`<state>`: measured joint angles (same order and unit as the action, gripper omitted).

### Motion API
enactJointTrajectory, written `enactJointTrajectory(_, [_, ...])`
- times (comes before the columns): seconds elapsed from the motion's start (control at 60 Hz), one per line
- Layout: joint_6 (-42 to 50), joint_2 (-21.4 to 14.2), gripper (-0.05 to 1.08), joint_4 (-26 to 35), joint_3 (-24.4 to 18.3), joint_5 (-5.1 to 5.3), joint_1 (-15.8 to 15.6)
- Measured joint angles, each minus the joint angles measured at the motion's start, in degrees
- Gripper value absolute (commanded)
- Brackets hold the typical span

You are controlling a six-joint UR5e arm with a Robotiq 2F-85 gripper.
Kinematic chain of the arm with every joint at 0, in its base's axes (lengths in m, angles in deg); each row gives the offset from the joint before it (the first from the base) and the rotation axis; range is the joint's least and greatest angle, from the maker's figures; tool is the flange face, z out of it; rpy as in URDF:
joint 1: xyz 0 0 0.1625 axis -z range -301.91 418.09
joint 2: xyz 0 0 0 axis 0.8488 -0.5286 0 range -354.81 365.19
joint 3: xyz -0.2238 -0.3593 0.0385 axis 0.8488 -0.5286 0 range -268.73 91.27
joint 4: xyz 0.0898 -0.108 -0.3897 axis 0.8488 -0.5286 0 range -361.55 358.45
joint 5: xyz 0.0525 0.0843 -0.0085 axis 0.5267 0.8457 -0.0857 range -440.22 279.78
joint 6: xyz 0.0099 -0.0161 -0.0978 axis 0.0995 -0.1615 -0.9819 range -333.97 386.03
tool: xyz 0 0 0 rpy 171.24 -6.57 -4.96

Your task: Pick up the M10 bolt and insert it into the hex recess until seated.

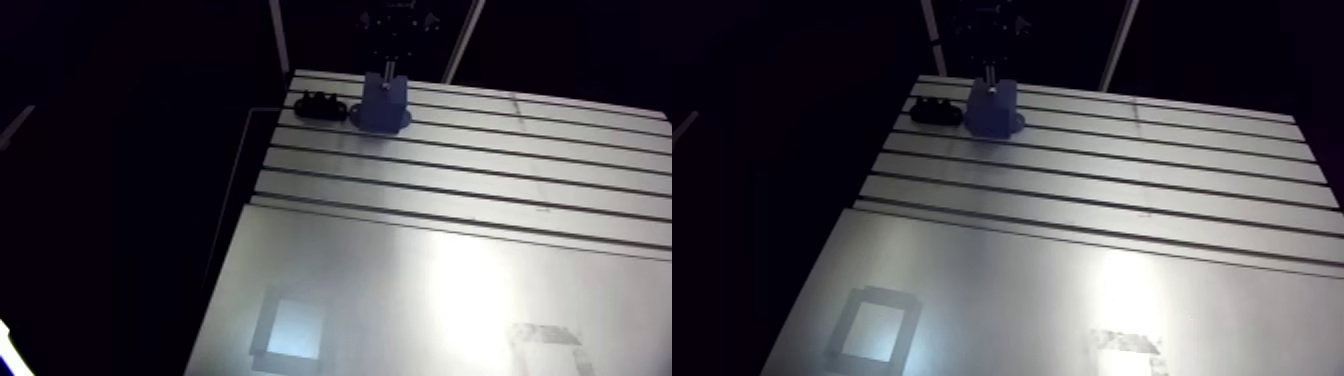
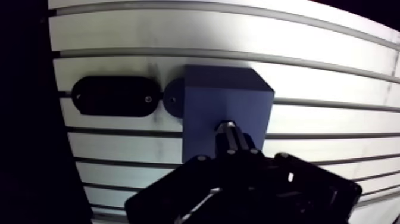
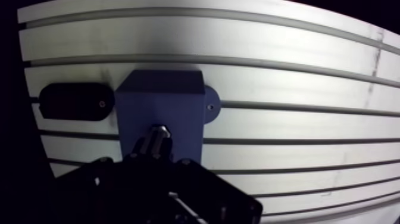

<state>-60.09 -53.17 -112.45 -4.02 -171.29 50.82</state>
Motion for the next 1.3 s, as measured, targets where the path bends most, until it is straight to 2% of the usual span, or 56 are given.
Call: enactJointTrajectory(1.3, [-0.13, 0.32, 1.08, -0.51, 0.58, -0.03, -0.16])
